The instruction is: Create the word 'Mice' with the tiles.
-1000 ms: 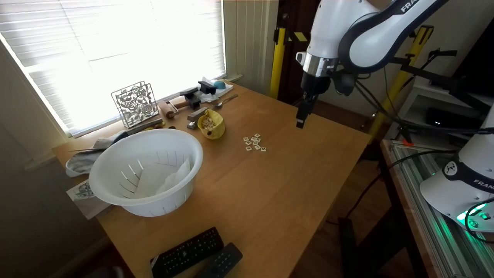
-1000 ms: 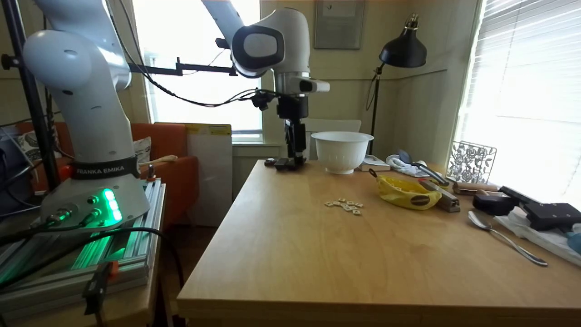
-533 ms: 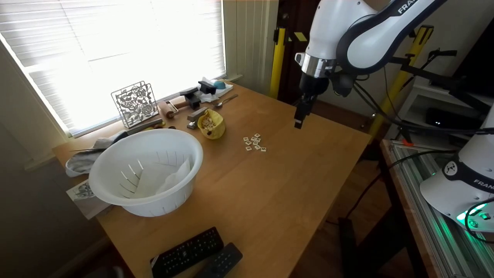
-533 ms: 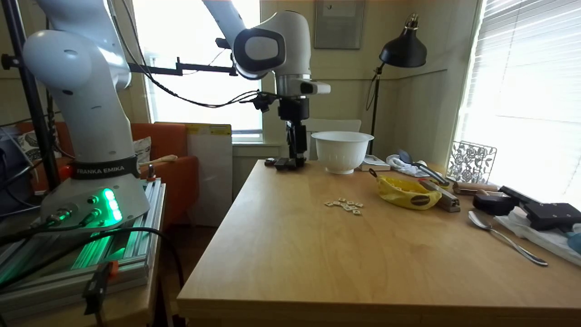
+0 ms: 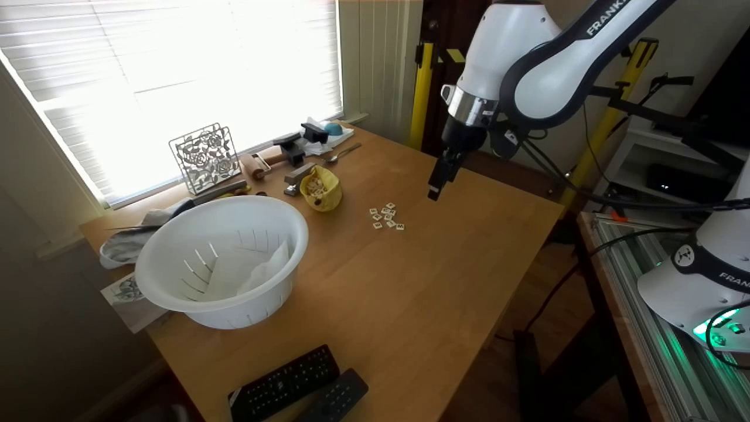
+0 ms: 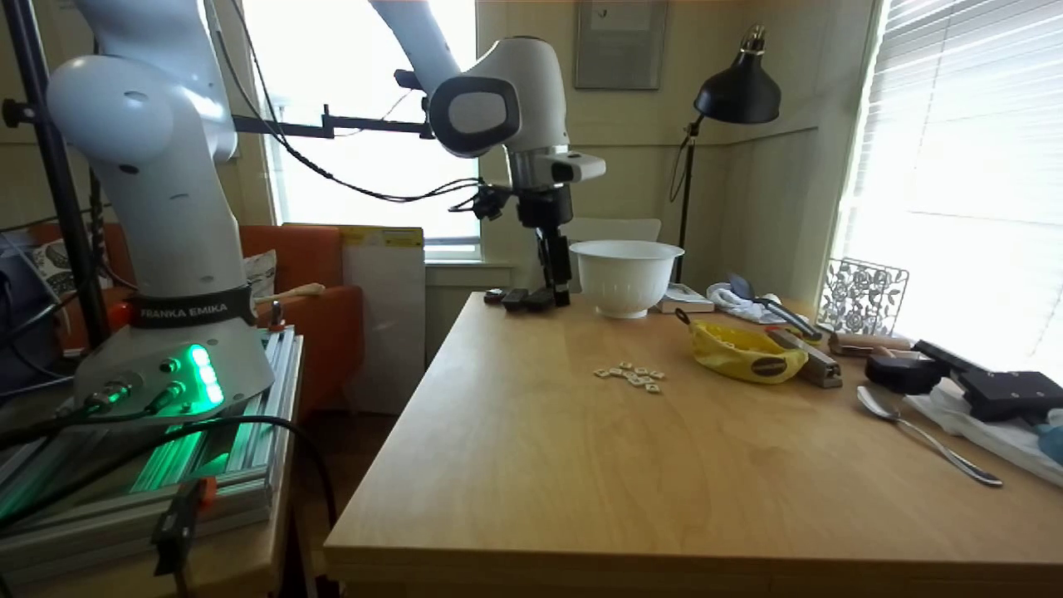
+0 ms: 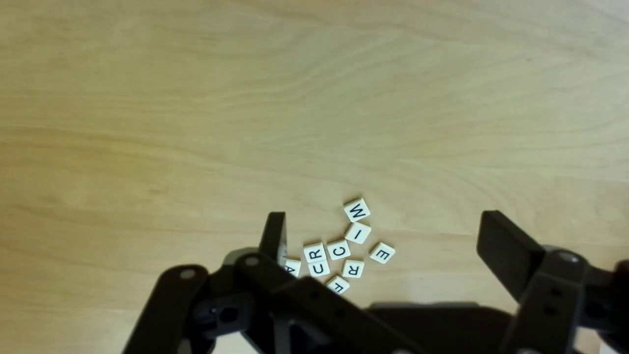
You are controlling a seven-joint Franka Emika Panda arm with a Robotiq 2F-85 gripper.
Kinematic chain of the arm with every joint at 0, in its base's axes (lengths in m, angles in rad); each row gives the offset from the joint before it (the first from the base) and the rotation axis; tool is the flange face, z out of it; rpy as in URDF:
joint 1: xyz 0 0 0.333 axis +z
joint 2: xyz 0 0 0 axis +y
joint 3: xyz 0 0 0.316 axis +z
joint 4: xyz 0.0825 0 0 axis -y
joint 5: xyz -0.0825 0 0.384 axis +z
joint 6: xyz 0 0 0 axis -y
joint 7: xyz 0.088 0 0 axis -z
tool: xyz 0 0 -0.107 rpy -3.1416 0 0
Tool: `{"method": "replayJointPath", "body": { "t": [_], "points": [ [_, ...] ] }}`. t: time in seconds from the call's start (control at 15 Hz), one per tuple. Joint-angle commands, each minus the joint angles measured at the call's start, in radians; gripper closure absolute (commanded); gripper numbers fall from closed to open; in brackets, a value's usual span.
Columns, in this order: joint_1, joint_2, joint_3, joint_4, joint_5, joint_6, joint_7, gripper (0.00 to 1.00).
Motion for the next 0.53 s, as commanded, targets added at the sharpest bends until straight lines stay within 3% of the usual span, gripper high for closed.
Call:
{"method": "replayJointPath", "body": {
  "t": [0.0,0.07,0.13,0.47],
  "points": [
    [0.004,0.103,0.017,0.059,0.057,0.061,-0.034,0.00],
    [0.002,0.127,0.025,0.074,0.072,0.069,-0.046,0.10],
    [-0.001,0.148,0.030,0.088,0.071,0.076,-0.048,0.26],
    [-0.006,0.262,0.041,0.169,0.042,0.115,-0.033,0.62]
  ]
}}
